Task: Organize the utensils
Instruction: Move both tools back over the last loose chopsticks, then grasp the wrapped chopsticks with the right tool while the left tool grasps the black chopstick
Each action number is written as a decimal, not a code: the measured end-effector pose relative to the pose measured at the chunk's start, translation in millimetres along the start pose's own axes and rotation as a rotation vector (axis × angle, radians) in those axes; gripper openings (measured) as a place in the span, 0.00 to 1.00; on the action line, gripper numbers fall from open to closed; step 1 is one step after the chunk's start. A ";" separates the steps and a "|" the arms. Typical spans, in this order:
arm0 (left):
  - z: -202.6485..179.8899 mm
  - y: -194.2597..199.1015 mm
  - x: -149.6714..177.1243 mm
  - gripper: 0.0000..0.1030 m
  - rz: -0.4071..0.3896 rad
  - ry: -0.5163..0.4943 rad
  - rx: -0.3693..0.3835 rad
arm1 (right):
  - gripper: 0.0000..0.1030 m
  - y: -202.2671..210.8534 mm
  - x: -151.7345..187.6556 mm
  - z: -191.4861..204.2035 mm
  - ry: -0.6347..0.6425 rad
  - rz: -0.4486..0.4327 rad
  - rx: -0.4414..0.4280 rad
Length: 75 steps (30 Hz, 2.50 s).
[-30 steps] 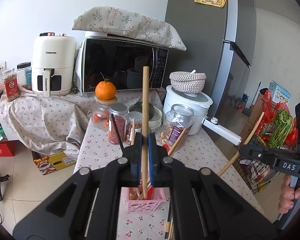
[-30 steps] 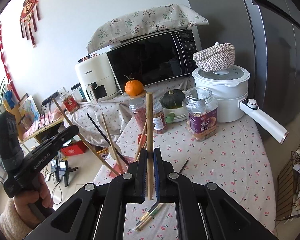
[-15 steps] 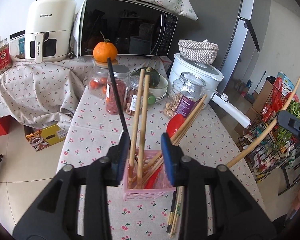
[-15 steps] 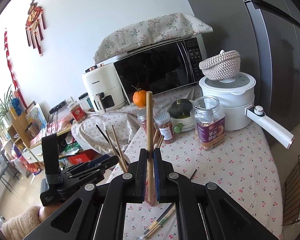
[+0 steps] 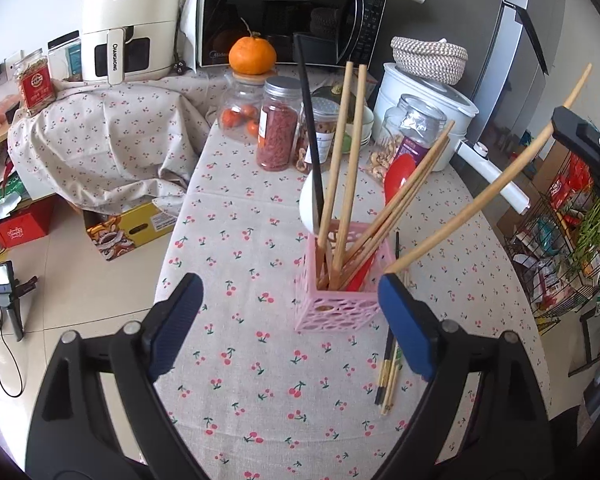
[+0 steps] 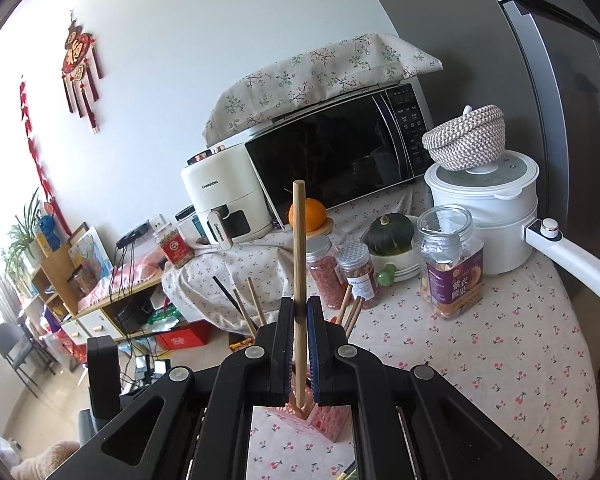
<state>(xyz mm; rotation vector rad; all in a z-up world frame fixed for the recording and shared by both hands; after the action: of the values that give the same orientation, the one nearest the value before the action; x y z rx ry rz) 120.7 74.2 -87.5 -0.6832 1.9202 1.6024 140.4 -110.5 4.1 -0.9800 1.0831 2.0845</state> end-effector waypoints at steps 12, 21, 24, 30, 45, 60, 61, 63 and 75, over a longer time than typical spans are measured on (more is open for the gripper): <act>-9.4 -6.3 16.3 0.87 0.036 -0.059 -0.007 | 0.07 -63.3 42.7 -18.7 -0.053 0.172 0.028; -21.6 -10.4 22.9 0.87 0.044 -0.090 -0.003 | 0.51 -45.9 37.3 -29.1 -0.109 0.163 0.006; -25.0 -13.2 25.0 0.87 0.053 -0.093 0.001 | 0.58 -33.9 34.9 -39.4 -0.110 0.153 0.027; -29.2 -25.2 33.6 0.87 0.108 -0.074 -0.006 | 0.66 -34.7 64.8 -69.5 -0.076 0.209 0.161; -23.4 -34.3 43.3 0.87 0.176 -0.049 -0.036 | 0.66 -92.7 161.9 -104.6 0.006 0.481 0.335; -27.9 -29.7 44.7 0.87 0.165 -0.077 -0.030 | 0.66 -118.3 171.9 -108.0 0.043 0.580 0.432; -29.6 -28.8 45.0 0.87 0.162 -0.084 -0.030 | 0.66 -118.1 172.4 -107.3 0.041 0.589 0.433; -33.6 -27.6 46.2 0.87 0.159 -0.099 -0.028 | 0.65 -118.9 174.3 -104.3 0.034 0.610 0.429; -44.5 -28.1 51.9 0.87 0.173 -0.140 -0.016 | 0.11 -111.4 175.2 -108.4 0.021 0.671 0.400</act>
<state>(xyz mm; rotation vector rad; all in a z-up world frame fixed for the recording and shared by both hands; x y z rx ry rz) 98.5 23.7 -136.8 -0.4079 1.9087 1.7238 164.1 -119.6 -228.7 -0.4712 1.9472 2.1994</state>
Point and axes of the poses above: each gripper's, at about its wrist camera, not at the fingertips, and y roughly against the way its jaws point, z to its left, x to its underside, the point moved 6 cm from there along -y, roughly the way its jaws point, and after that the axes turned 1 degree about -z, right-handed, at the moved point
